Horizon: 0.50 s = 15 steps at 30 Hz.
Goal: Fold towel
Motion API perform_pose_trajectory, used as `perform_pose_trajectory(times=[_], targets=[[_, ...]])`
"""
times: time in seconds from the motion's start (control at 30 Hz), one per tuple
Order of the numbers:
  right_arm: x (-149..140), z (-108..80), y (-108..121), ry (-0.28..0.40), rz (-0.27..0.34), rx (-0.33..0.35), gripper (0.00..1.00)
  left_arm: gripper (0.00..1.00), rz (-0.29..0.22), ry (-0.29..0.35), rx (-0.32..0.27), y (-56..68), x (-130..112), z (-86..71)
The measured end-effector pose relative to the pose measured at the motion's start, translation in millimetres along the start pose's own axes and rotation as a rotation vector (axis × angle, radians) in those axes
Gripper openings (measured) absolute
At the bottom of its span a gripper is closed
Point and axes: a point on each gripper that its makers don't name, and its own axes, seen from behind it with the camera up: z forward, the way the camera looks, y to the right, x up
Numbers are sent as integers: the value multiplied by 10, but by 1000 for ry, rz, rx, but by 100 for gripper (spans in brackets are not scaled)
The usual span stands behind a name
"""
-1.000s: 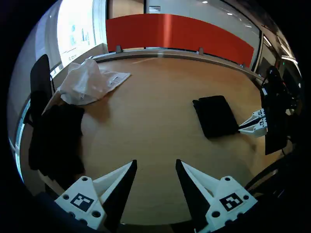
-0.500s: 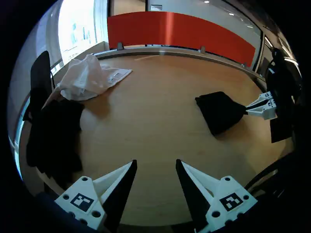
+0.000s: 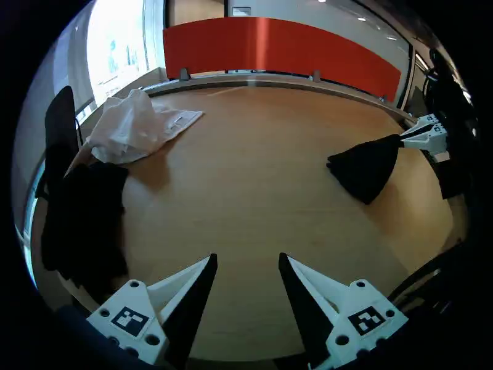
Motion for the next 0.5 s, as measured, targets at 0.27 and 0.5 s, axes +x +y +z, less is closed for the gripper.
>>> perform_pose_trajectory(times=[0.27, 0.5], targets=[[-29, -348, 339, 6, 27, -39, 4, 73, 24, -1, -5, 41, 57, 17], [-137, -695, 745, 0, 49, -93, 4, 73, 33, 2, -9, 87, 111, 24]])
